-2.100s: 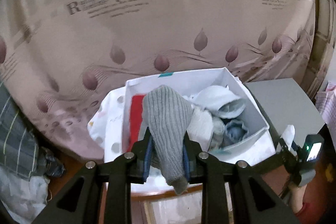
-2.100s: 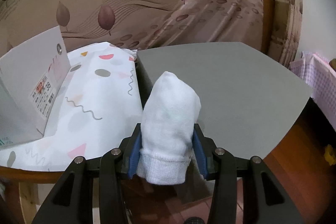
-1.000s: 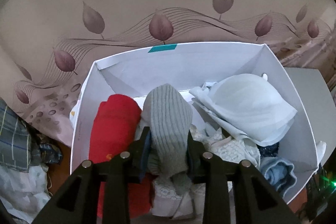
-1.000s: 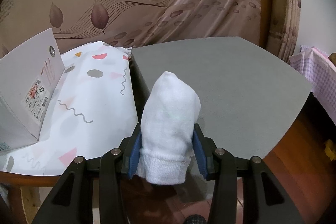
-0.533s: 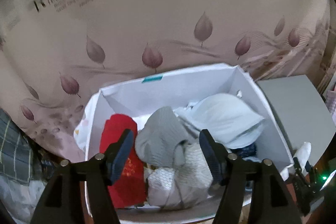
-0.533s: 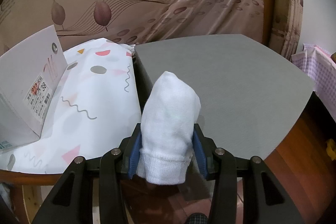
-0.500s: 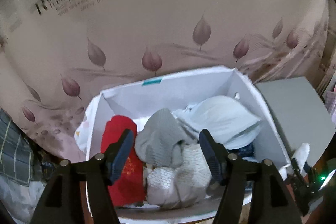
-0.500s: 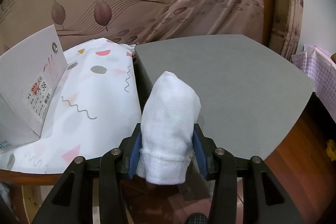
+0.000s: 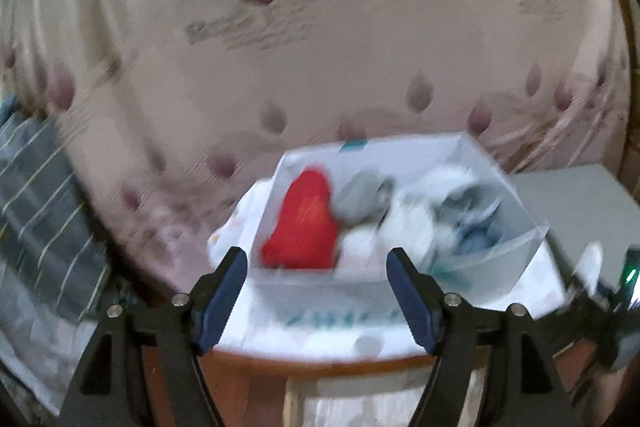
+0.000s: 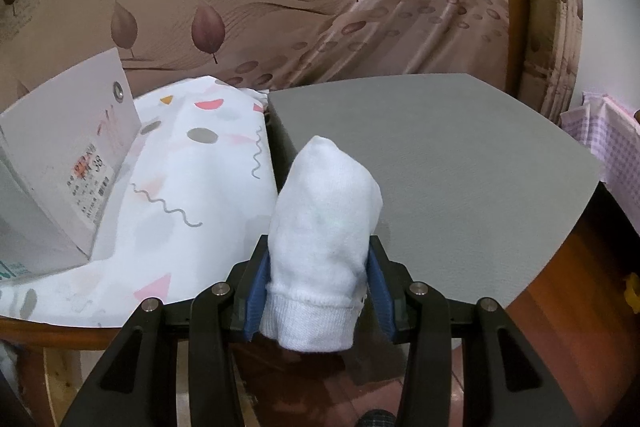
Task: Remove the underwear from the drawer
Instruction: 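Carry the white sock with the right tool into the box and release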
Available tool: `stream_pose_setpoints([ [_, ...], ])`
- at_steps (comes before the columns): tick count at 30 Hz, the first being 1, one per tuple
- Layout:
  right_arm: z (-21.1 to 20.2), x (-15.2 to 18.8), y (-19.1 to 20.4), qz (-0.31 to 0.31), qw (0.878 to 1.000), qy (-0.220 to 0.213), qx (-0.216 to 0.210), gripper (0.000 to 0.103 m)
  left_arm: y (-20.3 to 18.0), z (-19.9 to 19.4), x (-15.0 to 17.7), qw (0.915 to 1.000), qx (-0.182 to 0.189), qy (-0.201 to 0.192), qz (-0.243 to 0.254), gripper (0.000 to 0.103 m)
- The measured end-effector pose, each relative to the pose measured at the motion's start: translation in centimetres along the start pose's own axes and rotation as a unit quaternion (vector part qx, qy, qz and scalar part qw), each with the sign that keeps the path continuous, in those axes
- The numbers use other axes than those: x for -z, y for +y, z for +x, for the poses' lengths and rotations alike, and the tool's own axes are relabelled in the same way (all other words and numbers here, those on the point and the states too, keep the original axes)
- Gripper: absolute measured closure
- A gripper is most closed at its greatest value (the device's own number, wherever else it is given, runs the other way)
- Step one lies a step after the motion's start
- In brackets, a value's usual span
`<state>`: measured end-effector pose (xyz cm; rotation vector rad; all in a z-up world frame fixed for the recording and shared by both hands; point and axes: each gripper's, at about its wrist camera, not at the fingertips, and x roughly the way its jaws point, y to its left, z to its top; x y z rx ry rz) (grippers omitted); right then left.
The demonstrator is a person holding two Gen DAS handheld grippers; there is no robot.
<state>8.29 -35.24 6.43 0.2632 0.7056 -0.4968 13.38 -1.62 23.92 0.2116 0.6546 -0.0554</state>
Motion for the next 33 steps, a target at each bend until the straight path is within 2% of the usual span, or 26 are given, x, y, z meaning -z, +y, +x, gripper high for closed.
stream_pose_setpoints([
  [5, -1.0, -0.5, 0.4, -0.006, 1.0, -0.005, -0.01, 0.061, 2.1, 1.6, 6.4, 0.9977, -0.048, 0.045, -0.016, 0.029],
  [9, -2.1, -1.8, 1.1, -0.03, 0.999, 0.007, -0.027, 0.061, 2.8, 3.4, 11.4, 0.9932, -0.092, 0.071, -0.006, 0.029],
  [12, -3.8, -4.0, 1.3, -0.035, 0.998, 0.007, -0.042, 0.061, 2.6, 5.1, 13.7, 0.9917, -0.096, 0.086, -0.004, 0.029],
  [14, -5.2, -5.8, 1.9, -0.046, 0.998, -0.002, -0.051, 0.061, 2.8, 6.4, 14.4, 0.9906, -0.093, 0.099, -0.019, 0.029],
  [18, -8.3, -9.6, 4.8, -0.09, 0.993, -0.018, -0.075, 0.061, 3.6, 8.6, 14.7, 0.9895, -0.06, 0.119, -0.057, 0.029],
  [21, -10.3, -11.5, 8.0, -0.128, 0.986, -0.028, -0.099, 0.061, 4.1, 9.4, 15.3, 0.9888, -0.068, 0.115, -0.066, 0.029],
  [25, -11.6, -12.5, 13.5, -0.182, 0.974, -0.026, -0.133, 0.061, 4.6, 10.2, 16.2, 0.9869, -0.063, 0.132, -0.067, 0.029],
  [30, -10.6, -12.4, 19.3, -0.208, 0.964, 0.001, -0.167, 0.06, 4.4, 9.6, 16.3, 0.9886, -0.072, 0.118, -0.059, 0.029],
  [33, -9.4, -11.8, 21.8, -0.216, 0.961, 0.019, -0.174, 0.06, 4.0, 9.8, 16.4, 0.9877, -0.072, 0.129, -0.052, 0.029],
])
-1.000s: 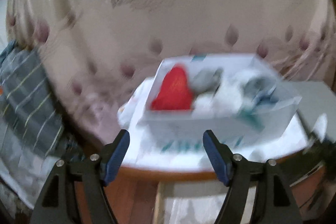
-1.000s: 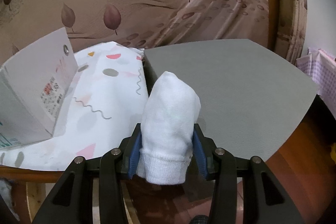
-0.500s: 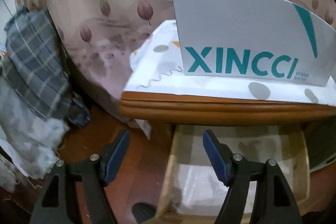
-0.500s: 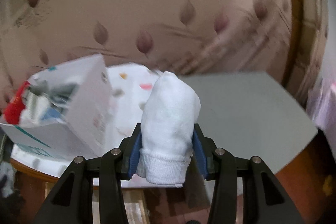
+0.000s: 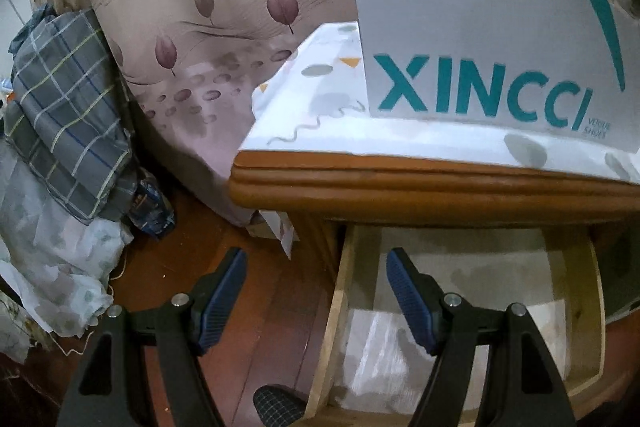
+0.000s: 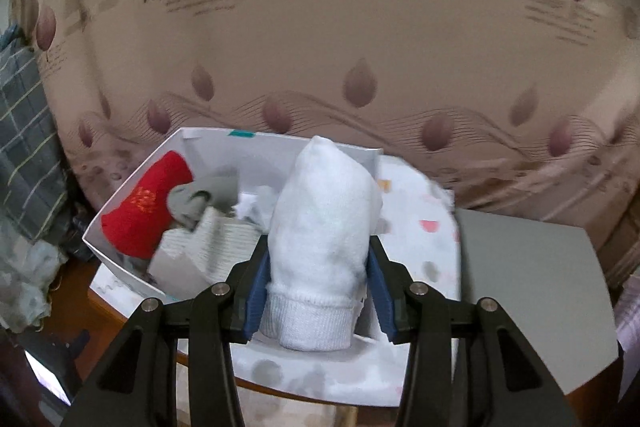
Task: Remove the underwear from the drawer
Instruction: 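Carry the white sock with the right tool into the box and release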
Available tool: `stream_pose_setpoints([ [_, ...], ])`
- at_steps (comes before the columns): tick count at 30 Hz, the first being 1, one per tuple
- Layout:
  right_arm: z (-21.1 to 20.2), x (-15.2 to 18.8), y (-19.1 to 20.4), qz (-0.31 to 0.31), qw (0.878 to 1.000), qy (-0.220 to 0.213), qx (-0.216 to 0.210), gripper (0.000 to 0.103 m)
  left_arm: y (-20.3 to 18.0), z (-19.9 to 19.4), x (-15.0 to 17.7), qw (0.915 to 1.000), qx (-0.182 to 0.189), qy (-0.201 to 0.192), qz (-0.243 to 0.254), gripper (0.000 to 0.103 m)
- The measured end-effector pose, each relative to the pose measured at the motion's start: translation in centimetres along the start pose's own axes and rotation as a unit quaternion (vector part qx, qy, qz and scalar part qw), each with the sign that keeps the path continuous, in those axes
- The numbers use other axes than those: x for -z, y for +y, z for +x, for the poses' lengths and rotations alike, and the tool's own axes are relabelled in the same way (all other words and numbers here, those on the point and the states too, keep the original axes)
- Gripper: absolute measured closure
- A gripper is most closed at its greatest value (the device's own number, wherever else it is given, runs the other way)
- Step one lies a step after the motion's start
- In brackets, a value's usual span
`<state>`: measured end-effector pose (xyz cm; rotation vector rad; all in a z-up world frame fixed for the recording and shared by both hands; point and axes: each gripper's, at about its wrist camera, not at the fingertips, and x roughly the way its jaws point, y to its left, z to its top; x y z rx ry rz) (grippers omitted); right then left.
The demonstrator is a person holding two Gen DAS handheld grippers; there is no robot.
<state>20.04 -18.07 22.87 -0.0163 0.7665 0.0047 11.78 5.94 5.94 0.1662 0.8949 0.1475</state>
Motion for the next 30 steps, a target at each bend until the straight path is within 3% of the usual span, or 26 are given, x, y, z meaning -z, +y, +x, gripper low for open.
stream_pose_setpoints([
  [13, 6.7, -0.2, 3.7, -0.019, 0.998, 0.052, 0.009, 0.06, 0.5, 0.5, -0.4, 0.9989, 0.034, 0.016, -0.028, 0.029],
  [23, 10.2, 0.6, 3.8, -0.012, 0.997, 0.079, 0.017, 0.051, 0.3, 0.8, -0.4, 0.9989, 0.034, 0.021, -0.025, 0.029],
  [25, 10.2, 0.7, 3.8, -0.01, 0.997, 0.078, 0.021, 0.047, 0.3, 0.7, -0.3, 0.9988, 0.037, 0.021, -0.025, 0.029],
  [30, 9.5, 0.4, 3.8, -0.014, 0.997, 0.064, 0.038, 0.022, 0.1, 0.8, -0.2, 0.9988, 0.038, 0.026, -0.02, 0.029],
])
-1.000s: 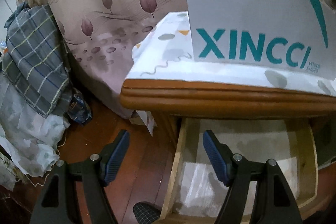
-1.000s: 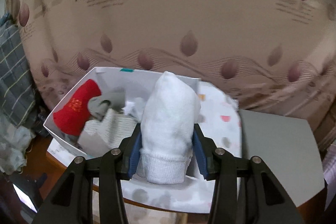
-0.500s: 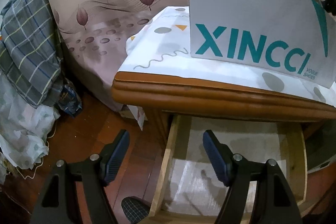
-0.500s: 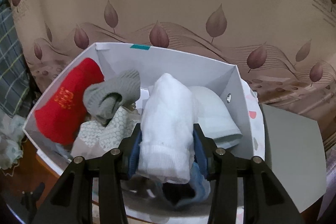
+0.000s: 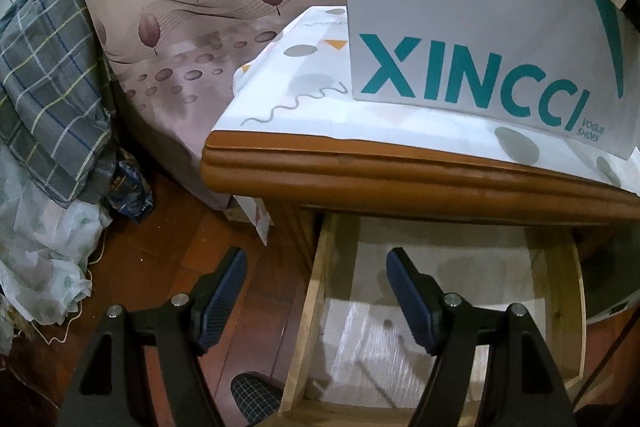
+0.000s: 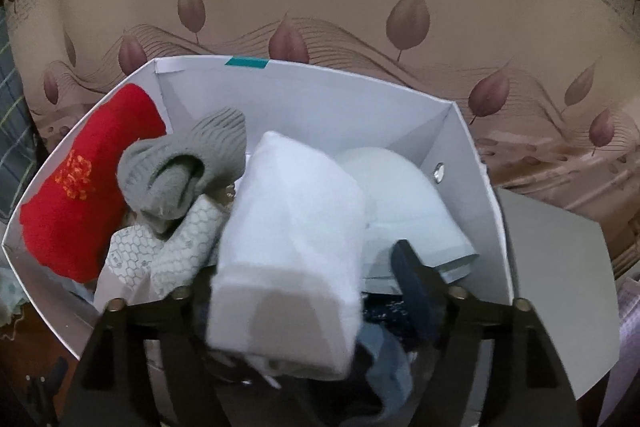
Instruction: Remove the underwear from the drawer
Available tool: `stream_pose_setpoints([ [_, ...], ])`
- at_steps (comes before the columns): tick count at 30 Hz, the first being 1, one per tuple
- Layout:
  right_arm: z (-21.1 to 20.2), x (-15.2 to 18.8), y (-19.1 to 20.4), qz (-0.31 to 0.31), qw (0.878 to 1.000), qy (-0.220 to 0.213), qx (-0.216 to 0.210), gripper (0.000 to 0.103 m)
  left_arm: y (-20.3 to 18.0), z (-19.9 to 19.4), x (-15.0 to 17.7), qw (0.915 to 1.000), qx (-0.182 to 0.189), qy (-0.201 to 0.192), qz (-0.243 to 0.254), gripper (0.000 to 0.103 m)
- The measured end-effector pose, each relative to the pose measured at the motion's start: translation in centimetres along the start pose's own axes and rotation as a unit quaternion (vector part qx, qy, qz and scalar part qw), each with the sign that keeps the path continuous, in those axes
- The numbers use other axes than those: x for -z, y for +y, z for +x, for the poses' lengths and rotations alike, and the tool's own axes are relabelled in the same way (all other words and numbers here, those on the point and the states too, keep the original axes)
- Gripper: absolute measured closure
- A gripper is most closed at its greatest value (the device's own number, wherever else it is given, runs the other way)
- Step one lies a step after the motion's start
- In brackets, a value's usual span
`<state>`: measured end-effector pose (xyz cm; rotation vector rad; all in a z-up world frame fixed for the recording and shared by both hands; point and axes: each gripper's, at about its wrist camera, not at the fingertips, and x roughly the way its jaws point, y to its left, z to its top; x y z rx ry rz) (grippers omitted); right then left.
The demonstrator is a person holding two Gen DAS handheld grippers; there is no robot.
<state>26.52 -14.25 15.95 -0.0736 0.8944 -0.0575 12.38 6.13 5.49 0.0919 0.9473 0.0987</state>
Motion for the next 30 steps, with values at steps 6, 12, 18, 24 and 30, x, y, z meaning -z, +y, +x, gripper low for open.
stream_pose_setpoints([
  [6, -2.5, -0.4, -0.1, -0.004, 1.0, -0.018, -0.004, 0.012, -0.3, 0.1, 0.1, 1.0, 0.002, 0.003, 0.004, 0.029],
  [12, -7.7, 0.3, -0.7, 0.009, 0.998, -0.062, -0.012, 0.007, -0.9, -0.1, 0.4, 0.9999, 0.003, 0.004, 0.014, 0.029],
  [18, -13.3, 5.4, -1.4, 0.001, 0.994, -0.113, 0.004, 0.001, -2.0, -1.1, 1.2, 0.9993, -0.006, -0.009, 0.036, 0.029],
  [24, -14.3, 13.8, -2.0, 0.018, 0.996, -0.088, -0.001, 0.001, -2.9, -3.2, 2.5, 0.9982, 0.009, -0.024, 0.054, 0.029],
  [30, -12.0, 21.3, -1.8, 0.045, 0.999, -0.026, 0.0, 0.001, -3.2, -4.7, 4.6, 0.9978, 0.017, -0.016, 0.062, 0.029],
])
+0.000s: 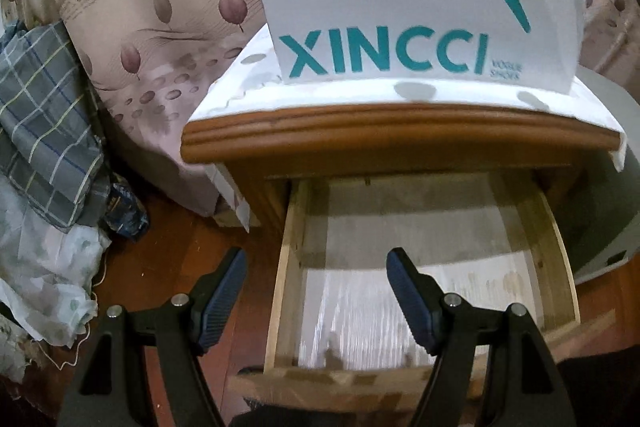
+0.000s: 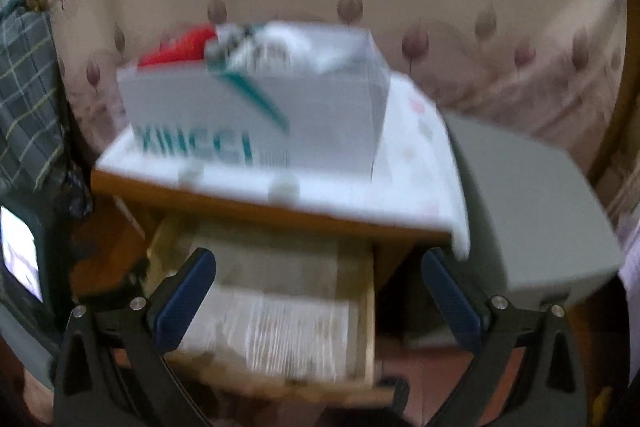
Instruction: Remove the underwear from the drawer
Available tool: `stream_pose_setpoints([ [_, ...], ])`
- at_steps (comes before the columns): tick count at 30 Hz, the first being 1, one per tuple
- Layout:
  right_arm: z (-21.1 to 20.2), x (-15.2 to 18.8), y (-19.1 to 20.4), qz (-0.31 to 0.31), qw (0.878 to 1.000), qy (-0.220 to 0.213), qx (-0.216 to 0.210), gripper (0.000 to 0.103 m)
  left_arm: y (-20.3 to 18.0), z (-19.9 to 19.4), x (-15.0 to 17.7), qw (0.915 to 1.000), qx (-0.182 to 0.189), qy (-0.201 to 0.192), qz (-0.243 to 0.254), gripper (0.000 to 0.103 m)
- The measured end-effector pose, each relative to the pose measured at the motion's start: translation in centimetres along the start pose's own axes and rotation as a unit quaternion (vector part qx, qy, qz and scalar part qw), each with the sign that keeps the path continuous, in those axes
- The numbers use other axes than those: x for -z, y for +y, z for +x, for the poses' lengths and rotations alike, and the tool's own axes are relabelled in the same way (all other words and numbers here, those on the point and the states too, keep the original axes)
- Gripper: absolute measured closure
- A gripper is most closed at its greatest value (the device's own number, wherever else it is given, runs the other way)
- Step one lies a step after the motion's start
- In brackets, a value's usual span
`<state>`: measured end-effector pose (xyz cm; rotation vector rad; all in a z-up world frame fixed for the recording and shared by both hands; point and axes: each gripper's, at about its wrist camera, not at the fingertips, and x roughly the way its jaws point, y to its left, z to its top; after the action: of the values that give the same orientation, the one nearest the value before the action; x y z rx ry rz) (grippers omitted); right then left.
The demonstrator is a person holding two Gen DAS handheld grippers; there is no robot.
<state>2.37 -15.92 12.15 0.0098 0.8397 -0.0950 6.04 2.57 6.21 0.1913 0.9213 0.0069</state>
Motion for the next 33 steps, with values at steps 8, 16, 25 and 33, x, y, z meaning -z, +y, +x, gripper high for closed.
stream_pose_setpoints([
  [8, 2.0, 5.6, 0.6, 0.003, 0.998, 0.06, 0.01, 0.001, -0.8, -0.7, 2.3, 0.9997, 0.006, 0.021, 0.006, 0.029],
  [16, 2.3, 7.3, 2.1, -0.021, 0.997, 0.079, 0.011, 0.001, -1.3, -0.8, 2.8, 0.9997, 0.009, 0.023, 0.005, 0.029],
  [25, 2.8, 7.2, 2.7, -0.034, 0.996, 0.081, 0.016, 0.001, -1.6, -0.6, 2.7, 0.9996, 0.006, 0.027, 0.01, 0.029],
  [33, 2.7, 7.1, 2.7, -0.037, 0.996, 0.083, 0.012, 0.001, -1.7, -0.2, 2.6, 0.9994, 0.009, 0.032, 0.009, 0.029],
])
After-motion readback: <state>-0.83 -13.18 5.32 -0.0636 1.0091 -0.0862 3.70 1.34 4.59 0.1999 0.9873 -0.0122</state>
